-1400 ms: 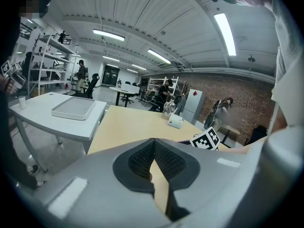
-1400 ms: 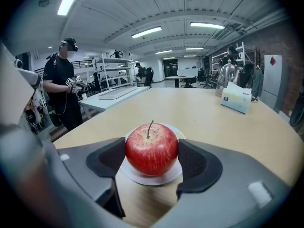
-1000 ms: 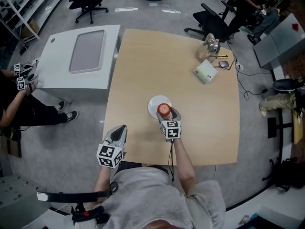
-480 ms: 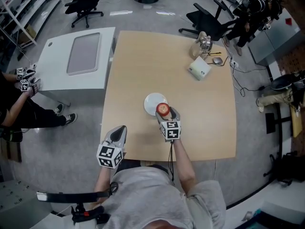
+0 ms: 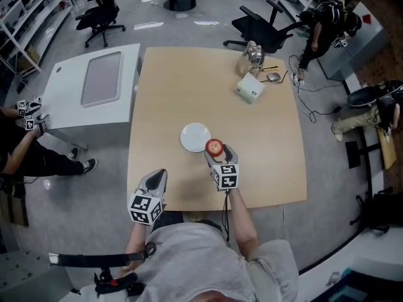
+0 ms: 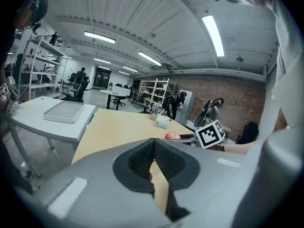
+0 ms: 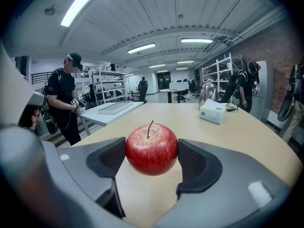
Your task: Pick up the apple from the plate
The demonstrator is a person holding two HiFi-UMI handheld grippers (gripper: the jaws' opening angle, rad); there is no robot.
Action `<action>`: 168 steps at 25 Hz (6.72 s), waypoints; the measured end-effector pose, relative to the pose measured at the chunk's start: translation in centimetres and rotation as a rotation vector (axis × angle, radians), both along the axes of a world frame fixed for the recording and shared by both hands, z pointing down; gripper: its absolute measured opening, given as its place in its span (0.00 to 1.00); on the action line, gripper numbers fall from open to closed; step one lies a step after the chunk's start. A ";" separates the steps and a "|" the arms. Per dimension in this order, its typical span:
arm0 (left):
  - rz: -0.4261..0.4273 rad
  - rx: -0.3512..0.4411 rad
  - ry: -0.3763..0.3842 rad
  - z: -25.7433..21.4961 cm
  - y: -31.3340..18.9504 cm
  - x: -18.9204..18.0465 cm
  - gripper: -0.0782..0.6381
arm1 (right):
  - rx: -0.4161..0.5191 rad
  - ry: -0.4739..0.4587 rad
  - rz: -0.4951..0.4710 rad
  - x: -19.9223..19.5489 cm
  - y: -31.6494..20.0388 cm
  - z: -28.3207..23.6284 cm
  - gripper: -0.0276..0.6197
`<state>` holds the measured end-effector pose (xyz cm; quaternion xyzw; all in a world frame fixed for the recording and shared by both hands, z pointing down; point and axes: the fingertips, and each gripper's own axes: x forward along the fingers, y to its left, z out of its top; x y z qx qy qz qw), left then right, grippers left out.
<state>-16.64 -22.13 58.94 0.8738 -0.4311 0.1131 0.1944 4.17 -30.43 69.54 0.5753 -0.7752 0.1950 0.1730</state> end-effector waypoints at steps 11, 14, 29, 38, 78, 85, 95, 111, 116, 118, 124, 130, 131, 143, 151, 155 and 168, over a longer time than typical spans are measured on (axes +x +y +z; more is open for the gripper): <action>0.085 0.013 0.001 -0.5 1.7 3.9 0.13 | 0.031 -0.015 0.092 4.4 3.6 -1.6 0.59; 0.110 0.016 0.001 -0.6 2.1 5.1 0.13 | 0.030 -0.016 0.121 6.0 4.7 -1.5 0.59; 0.240 0.023 -0.007 -0.8 4.1 10.8 0.13 | 0.030 -0.030 0.271 12.8 9.6 -1.4 0.59; 0.322 0.021 -0.016 -0.8 5.1 14.2 0.13 | 0.023 -0.026 0.356 16.4 12.7 -0.8 0.59; 0.497 -0.026 -0.103 2.1 9.1 20.6 0.13 | -0.111 0.000 0.556 24.5 21.4 8.8 0.59; 0.494 -0.026 -0.109 2.2 9.0 20.3 0.13 | -0.104 0.010 0.552 24.6 21.5 9.4 0.59; 0.490 -0.026 -0.107 2.2 9.1 20.3 0.13 | -0.089 0.013 0.559 24.7 21.4 9.4 0.59; 0.473 -0.011 -0.093 1.3 9.2 19.7 0.13 | -0.056 0.012 0.550 24.6 21.1 8.1 0.67; 0.461 -0.001 -0.083 0.9 9.2 19.3 0.13 | -0.033 0.033 0.550 25.0 20.9 6.7 0.67; 0.453 0.002 -0.078 0.7 9.2 19.0 0.13 | -0.022 0.037 0.548 24.9 20.7 6.2 0.67; 0.427 0.011 -0.063 0.4 9.3 18.3 0.13 | 0.001 0.056 0.532 24.5 20.3 4.6 0.66; 0.404 0.021 -0.047 0.0 9.3 17.4 0.13 | 0.048 0.070 0.508 23.4 19.5 1.7 0.56; 0.399 0.023 -0.044 -0.2 9.2 17.2 0.13 | 0.057 0.071 0.505 23.3 19.4 1.1 0.55; 0.309 0.069 -0.017 -1.7 8.1 13.9 0.13 | 0.135 0.058 0.426 19.5 17.1 -3.4 0.34; 0.232 0.069 -0.009 -2.0 8.2 11.0 0.13 | 0.185 0.028 0.335 15.3 15.7 -6.0 0.21; 0.198 0.075 -0.002 -2.2 8.3 9.8 0.13 | 0.204 0.024 0.287 13.1 15.3 -7.1 0.17; 0.086 0.091 0.016 -2.9 9.0 7.1 0.13 | 0.255 -0.018 0.121 6.4 13.9 -10.0 0.07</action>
